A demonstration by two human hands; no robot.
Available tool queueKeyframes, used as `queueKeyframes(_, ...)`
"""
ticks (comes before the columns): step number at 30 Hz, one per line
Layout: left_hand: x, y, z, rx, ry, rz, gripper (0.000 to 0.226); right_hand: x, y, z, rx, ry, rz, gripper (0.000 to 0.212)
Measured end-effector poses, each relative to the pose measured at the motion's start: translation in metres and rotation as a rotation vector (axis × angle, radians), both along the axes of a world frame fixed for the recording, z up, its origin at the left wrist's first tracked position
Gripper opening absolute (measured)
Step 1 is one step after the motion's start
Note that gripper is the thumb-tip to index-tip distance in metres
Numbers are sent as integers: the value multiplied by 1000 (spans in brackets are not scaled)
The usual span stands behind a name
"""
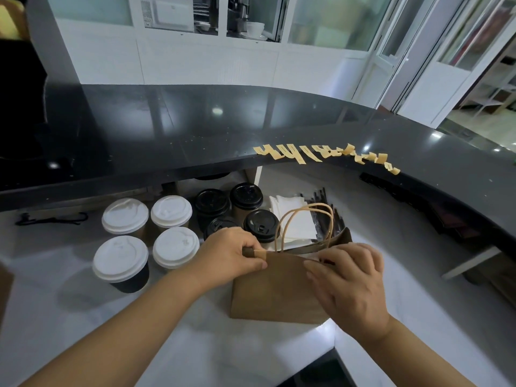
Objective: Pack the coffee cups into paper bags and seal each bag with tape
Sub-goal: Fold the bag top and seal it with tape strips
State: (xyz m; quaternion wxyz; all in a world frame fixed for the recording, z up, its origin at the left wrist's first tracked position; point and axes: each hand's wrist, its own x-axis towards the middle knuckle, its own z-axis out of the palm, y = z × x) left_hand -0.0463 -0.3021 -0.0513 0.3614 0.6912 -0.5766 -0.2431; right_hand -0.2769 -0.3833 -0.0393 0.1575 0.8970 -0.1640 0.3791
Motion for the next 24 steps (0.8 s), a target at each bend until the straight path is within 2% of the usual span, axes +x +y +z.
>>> queueKeyframes(4, 2, 1, -4, 64, -12, -14, 16, -11, 0, 2, 123, -101, -129, 22)
queueKeyframes(9, 3, 3, -7, 74, 23, 14, 14, -16, 6, -5, 500, -253, -239, 67)
queueKeyframes(11, 2, 3, -7, 65, 31, 19, 12, -18, 10, -8, 681, -323, -247, 79)
queueKeyframes(14, 1, 5, -6, 49, 49, 30, 13, -18, 20, -9, 929, -426, -244, 79)
queueKeyframes(16, 0, 7, -7, 47, 23, 22, 16, -18, 27, -11, 1019, -464, -262, 74)
queueKeyframes(24, -7, 12, -4, 23, 47, 50, 16, -24, 35, -15, 1083, -549, -280, 58)
